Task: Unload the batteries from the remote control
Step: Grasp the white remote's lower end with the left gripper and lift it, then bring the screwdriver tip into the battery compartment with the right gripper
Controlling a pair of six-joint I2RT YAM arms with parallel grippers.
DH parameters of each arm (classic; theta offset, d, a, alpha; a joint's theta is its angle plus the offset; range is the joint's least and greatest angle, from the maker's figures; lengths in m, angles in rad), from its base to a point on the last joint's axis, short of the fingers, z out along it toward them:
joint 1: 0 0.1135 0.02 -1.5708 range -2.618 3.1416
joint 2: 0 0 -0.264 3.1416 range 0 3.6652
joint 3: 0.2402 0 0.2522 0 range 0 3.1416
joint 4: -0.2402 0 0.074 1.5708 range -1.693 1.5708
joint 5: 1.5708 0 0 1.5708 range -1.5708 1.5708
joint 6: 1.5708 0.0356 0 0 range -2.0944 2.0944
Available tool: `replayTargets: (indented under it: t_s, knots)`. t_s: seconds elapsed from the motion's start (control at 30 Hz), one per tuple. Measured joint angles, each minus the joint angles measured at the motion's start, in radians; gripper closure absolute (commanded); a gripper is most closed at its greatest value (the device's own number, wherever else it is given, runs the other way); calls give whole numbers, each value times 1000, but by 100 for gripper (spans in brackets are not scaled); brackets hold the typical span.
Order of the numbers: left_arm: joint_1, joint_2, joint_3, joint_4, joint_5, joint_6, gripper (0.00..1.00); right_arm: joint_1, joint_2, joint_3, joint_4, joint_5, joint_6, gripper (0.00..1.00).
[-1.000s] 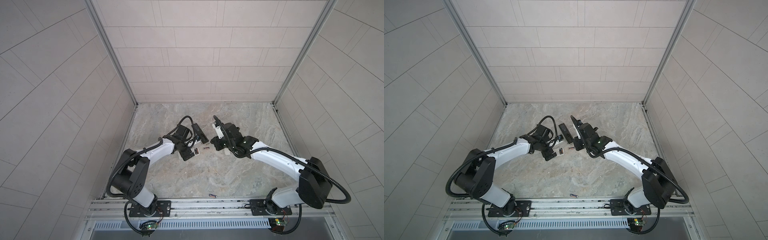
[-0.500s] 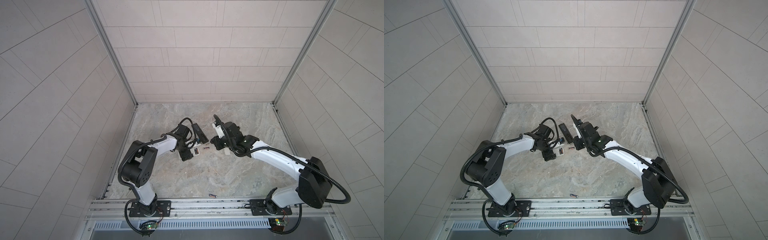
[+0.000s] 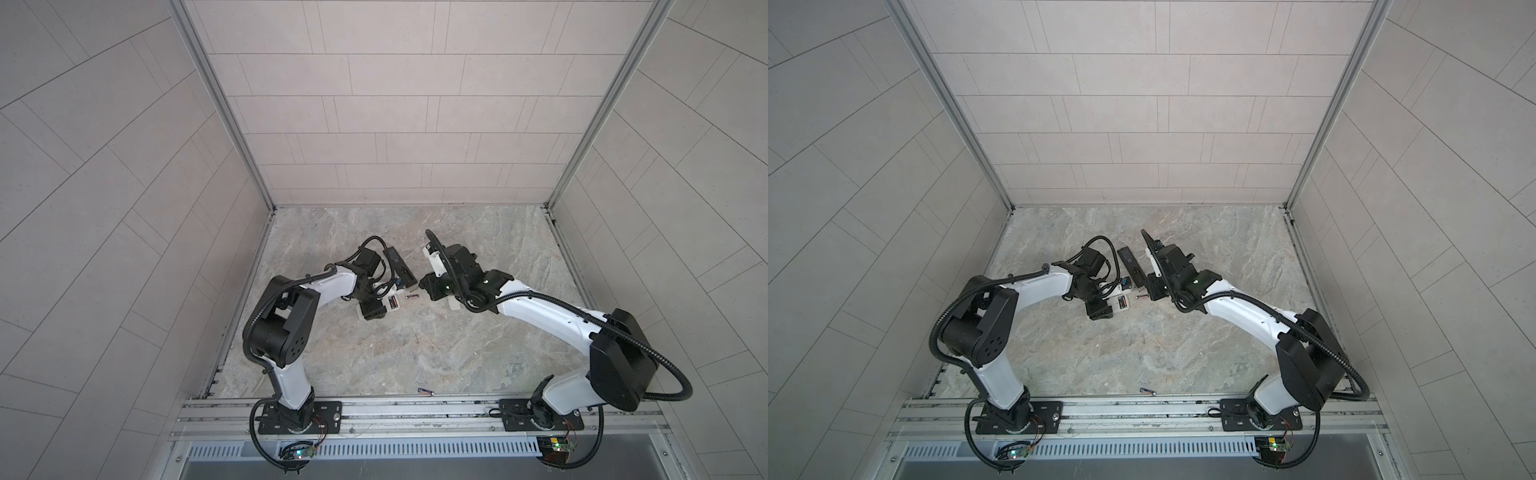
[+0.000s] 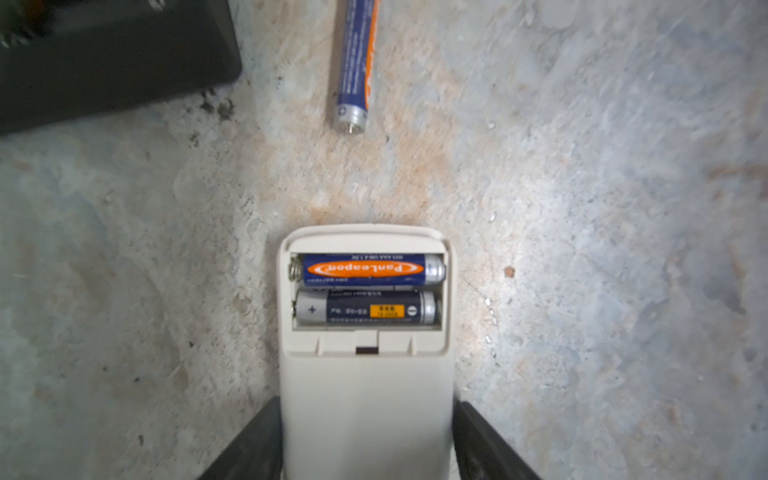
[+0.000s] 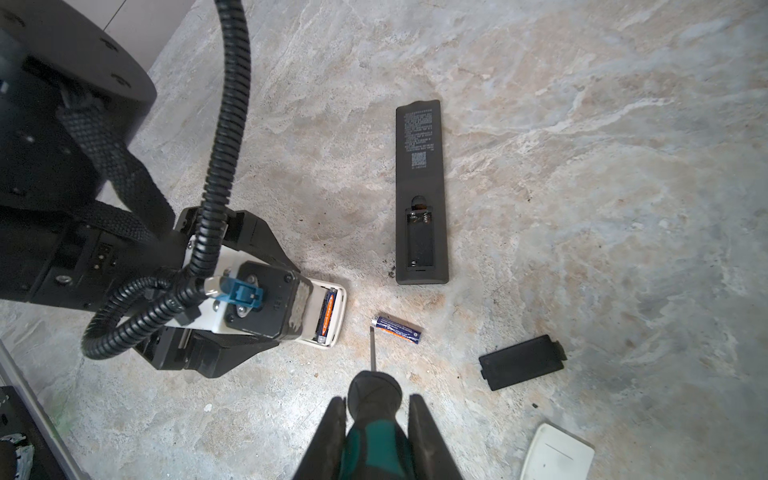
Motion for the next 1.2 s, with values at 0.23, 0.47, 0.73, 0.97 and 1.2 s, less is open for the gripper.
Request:
replayTargets:
  t_s: [0.23, 0.47, 0.73, 0.97, 1.2]
  knots:
    - [-46, 7, 38, -24, 8, -25, 41, -14, -4, -31, 10, 9, 2, 87]
    - [-102, 2, 37, -47, -8, -52, 42, -64, -82, -98, 7, 26, 0, 87]
    - [-185, -6, 48, -63, -81, -122, 42, -127, -205, -156, -10, 27, -11, 87]
    - [-253, 31, 136, -65, -124, -195, 41, -177, -307, -201, -56, 29, -30, 87]
    - [-299, 86, 163, -62, -132, -267, 41, -190, -368, -241, -93, 25, -29, 87]
